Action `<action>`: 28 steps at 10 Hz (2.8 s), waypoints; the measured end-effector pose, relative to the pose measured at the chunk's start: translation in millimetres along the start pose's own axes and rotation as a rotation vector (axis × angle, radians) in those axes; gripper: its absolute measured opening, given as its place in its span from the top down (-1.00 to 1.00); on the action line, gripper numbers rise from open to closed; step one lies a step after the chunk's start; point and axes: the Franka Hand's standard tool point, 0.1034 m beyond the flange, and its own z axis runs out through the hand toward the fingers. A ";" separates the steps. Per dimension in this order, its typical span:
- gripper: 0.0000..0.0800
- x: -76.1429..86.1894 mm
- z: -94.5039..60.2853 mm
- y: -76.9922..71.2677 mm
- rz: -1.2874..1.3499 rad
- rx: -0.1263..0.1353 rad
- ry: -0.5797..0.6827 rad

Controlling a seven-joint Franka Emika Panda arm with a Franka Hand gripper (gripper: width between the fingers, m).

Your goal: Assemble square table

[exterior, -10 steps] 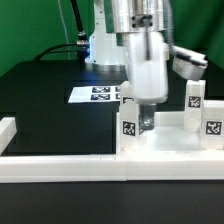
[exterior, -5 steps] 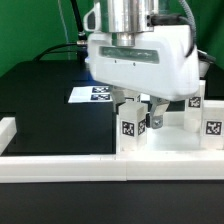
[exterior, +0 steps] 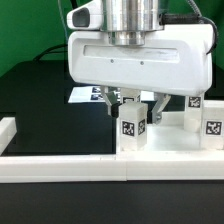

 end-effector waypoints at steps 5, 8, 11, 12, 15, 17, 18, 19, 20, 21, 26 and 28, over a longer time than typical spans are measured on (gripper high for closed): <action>0.27 1.0 0.5 3.8 0.324 -0.004 -0.001; 0.27 1.3 0.4 7.6 0.708 -0.007 -0.014; 0.27 -1.7 -4.2 4.1 1.261 -0.026 -0.081; 0.27 -2.0 -2.5 5.1 1.346 -0.025 -0.088; 0.27 -3.0 -1.3 8.8 1.410 -0.040 -0.082; 0.26 -3.4 -0.7 10.4 1.428 -0.045 -0.080; 0.26 -3.4 -0.7 10.2 1.428 -0.044 -0.080; -0.31 -3.4 -0.7 10.2 1.428 -0.044 -0.080; -0.53 -3.4 -0.7 10.1 1.428 -0.044 -0.080; -0.53 -4.8 -3.0 7.9 1.398 -0.041 -0.080; -0.62 -3.3 -56.4 -14.7 1.255 0.048 -0.096; -0.62 1.5 -81.9 -24.5 1.287 0.080 -0.108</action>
Offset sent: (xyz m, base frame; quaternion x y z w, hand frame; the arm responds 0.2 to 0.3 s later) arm 0.0000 0.0000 0.0000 0.0000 0.0000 0.1296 0.9916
